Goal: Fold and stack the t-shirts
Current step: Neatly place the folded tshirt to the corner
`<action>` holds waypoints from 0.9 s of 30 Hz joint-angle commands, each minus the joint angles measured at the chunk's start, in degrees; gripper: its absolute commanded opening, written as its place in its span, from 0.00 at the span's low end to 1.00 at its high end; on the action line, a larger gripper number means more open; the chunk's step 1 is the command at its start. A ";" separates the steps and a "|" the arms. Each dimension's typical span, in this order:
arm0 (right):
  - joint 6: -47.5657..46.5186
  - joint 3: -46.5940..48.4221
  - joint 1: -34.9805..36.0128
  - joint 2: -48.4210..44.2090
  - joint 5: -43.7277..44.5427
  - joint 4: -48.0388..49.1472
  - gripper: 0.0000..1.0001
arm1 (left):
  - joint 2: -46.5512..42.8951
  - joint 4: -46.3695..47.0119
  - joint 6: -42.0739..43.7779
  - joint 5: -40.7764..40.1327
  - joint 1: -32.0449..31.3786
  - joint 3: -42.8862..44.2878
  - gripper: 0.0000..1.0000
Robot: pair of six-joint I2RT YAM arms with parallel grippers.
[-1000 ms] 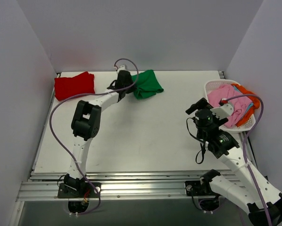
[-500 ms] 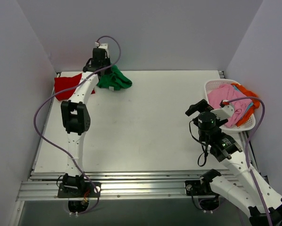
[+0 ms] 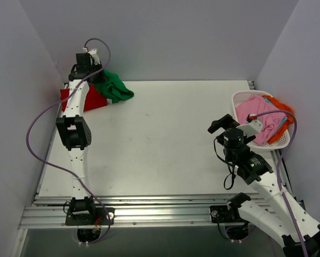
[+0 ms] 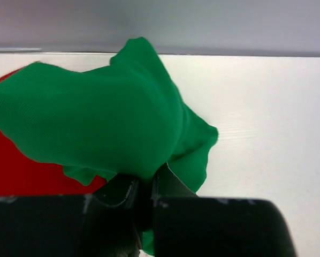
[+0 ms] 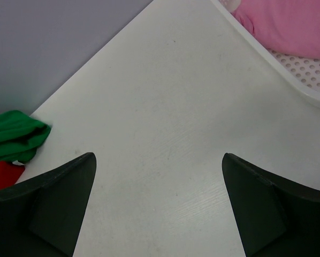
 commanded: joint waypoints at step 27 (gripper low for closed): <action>-0.53 -1.72 -0.19 -2.85 -2.15 1.81 1.00 | -13.84 3.97 -1.09 23.26 16.46 -12.82 0.03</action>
